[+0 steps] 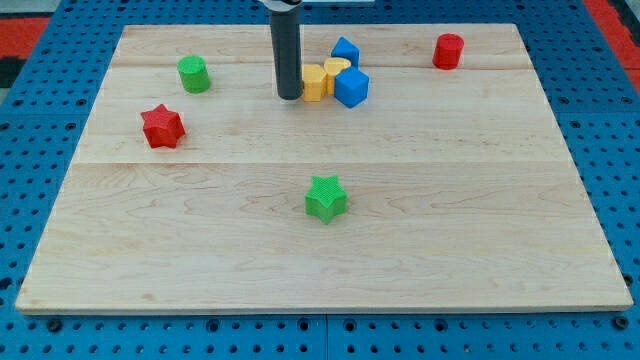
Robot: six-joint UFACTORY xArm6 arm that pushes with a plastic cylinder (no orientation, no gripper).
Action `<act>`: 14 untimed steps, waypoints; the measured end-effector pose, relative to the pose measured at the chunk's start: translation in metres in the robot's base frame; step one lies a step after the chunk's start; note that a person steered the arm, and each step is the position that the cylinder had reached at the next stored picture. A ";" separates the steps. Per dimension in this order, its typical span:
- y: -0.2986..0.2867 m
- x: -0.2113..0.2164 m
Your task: Move the green circle closer to the red star
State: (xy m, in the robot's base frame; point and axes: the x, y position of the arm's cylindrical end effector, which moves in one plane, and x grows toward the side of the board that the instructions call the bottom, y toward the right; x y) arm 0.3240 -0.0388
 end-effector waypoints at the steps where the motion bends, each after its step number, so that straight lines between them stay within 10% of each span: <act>1: 0.004 -0.008; 14: -0.128 -0.072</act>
State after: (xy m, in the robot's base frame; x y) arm 0.2522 -0.1669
